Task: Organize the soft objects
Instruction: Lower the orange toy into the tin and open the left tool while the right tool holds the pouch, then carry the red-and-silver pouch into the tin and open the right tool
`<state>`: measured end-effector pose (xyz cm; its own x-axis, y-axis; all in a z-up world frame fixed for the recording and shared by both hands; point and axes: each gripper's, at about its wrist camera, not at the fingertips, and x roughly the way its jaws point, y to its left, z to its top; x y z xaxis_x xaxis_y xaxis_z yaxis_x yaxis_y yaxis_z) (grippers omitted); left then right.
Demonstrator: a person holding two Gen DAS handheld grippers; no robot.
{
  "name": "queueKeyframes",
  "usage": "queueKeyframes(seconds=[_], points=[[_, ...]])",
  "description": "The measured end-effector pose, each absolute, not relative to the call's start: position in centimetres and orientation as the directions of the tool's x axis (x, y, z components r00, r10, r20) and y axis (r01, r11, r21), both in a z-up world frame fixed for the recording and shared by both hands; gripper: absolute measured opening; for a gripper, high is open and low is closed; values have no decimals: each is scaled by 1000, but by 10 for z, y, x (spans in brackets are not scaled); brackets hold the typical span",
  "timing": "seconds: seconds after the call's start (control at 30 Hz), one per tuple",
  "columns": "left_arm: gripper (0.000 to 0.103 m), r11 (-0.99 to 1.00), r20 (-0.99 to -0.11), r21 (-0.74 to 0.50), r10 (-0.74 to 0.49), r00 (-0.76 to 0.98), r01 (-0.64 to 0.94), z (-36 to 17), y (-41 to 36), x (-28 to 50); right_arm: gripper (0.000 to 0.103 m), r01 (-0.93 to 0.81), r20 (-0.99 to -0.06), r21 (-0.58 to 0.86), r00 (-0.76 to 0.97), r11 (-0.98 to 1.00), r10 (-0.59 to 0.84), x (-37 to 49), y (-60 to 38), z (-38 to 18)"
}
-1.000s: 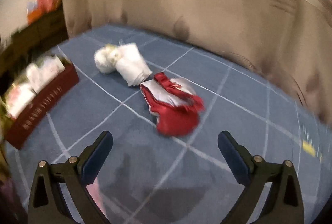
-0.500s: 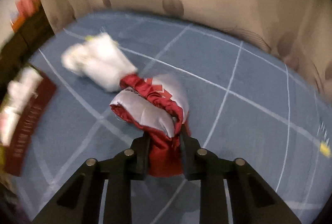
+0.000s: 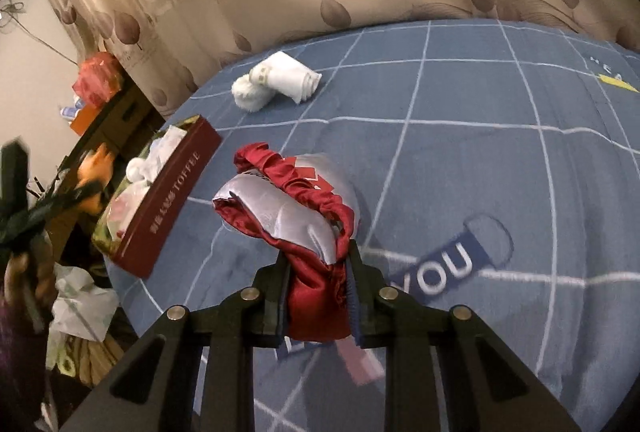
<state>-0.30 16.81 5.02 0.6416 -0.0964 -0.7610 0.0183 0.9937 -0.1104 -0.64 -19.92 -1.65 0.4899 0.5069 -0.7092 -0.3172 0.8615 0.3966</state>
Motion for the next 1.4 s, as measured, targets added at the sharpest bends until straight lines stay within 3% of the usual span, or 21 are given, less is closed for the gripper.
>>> queueKeyframes(seconds=[0.2, 0.5, 0.6, 0.7, 0.97, 1.13, 1.4], points=[[51, 999, -783, 19, -13, 622, 46, 26, 155, 50, 21, -307, -713, 385, 500, 870, 491, -10, -205, -14], [53, 997, -833, -7, -50, 551, 81, 5, 149, 79, 21, -302, -712, 392, 498, 869, 494, -10, -207, -16], [59, 994, -817, 26, -39, 576, 104, 11, 142, 77, 21, -309, -713, 390, 495, 867, 497, -10, -205, -15], [60, 996, -788, 64, 9, 616, 67, 24, 143, 69, 22, -318, -710, 390, 493, 864, 503, -12, -203, -12], [65, 984, -716, -65, 71, 694, -168, 63, 185, -10, 22, -421, -665, 369, 503, 829, 552, -18, -172, 26], [66, 968, -718, -15, 164, 677, -250, 55, 193, -70, 22, -532, -656, 339, 457, 776, 600, -13, -112, 45], [66, 934, -706, 72, 295, 644, -349, 44, 202, -91, 22, -613, -644, 399, 342, 682, 685, 13, -5, 57]])
